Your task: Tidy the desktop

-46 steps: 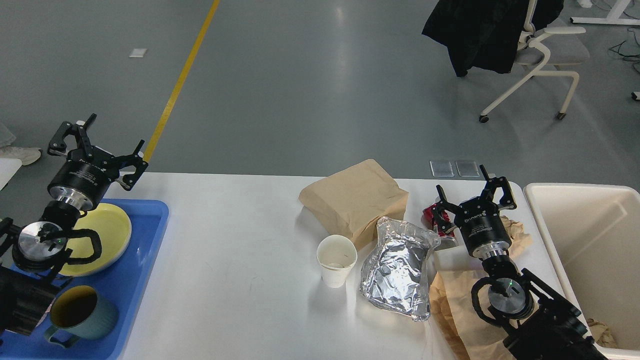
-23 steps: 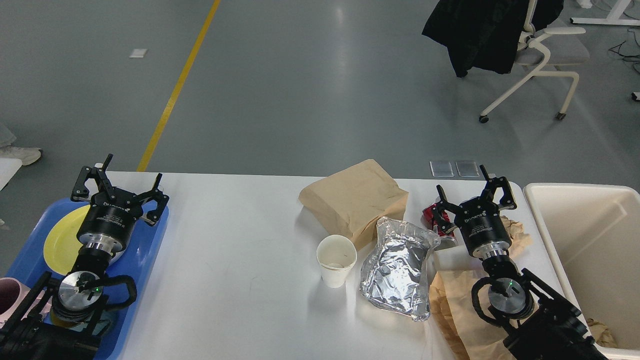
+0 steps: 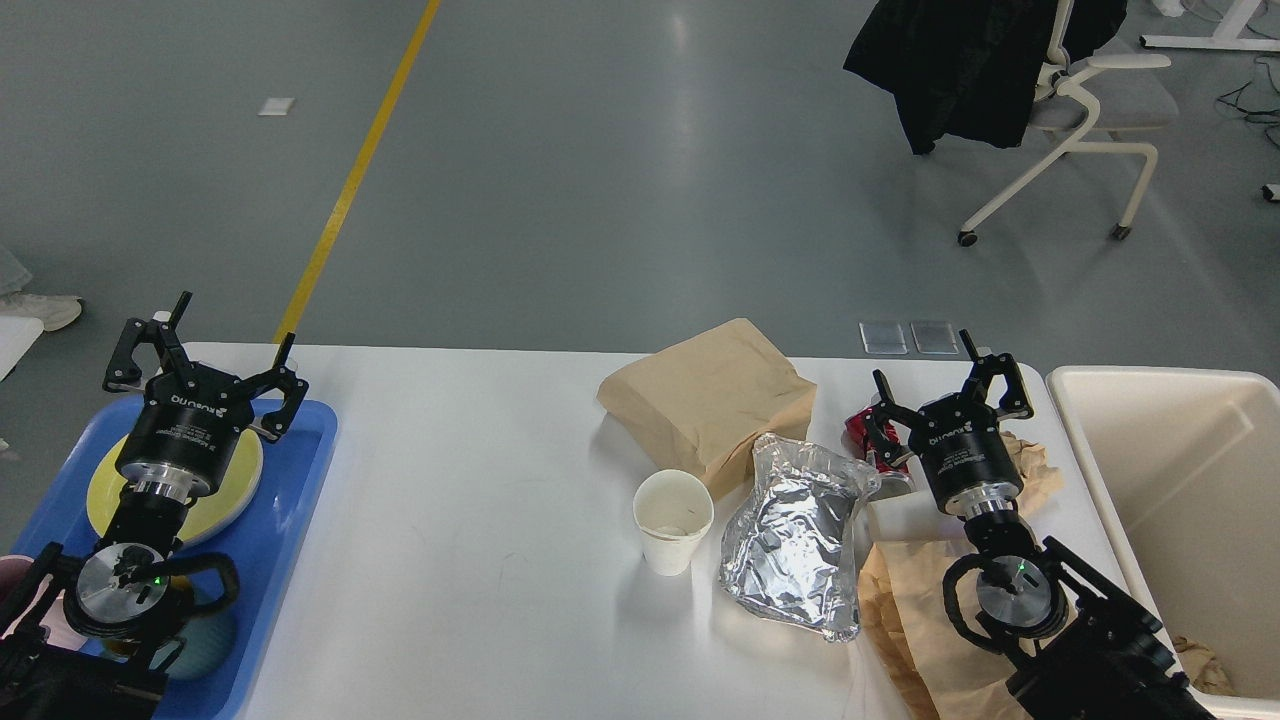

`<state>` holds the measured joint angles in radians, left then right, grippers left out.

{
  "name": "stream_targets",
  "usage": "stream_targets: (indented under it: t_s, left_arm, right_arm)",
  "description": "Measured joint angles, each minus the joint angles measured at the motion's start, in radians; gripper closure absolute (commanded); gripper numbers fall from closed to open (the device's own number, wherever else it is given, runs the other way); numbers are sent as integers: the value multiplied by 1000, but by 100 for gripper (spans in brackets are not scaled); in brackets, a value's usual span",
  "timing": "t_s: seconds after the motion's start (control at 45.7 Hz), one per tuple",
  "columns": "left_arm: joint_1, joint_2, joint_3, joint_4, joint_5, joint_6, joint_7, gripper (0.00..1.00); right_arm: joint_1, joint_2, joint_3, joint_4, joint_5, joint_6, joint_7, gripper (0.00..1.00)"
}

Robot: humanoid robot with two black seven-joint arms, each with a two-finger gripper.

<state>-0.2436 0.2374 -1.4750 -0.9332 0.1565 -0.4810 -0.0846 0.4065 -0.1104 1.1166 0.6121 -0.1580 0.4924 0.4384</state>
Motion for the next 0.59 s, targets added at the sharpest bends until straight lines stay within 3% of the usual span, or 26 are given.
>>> stream_targets:
  t_s: [0.263, 0.438, 0.591]
  left_arm:
    - [32, -16, 5, 108, 10, -112, 8, 4]
    - [28, -22, 1, 115, 22, -119, 2, 4]
    - [10, -47, 0, 143, 24, -118, -57, 4]
  right_arm:
    - [0, 0, 0, -3, 0, 0, 0, 0]
    - [0, 0, 0, -3, 0, 0, 0, 0]
    - [0, 0, 0, -1, 0, 0, 0, 0]
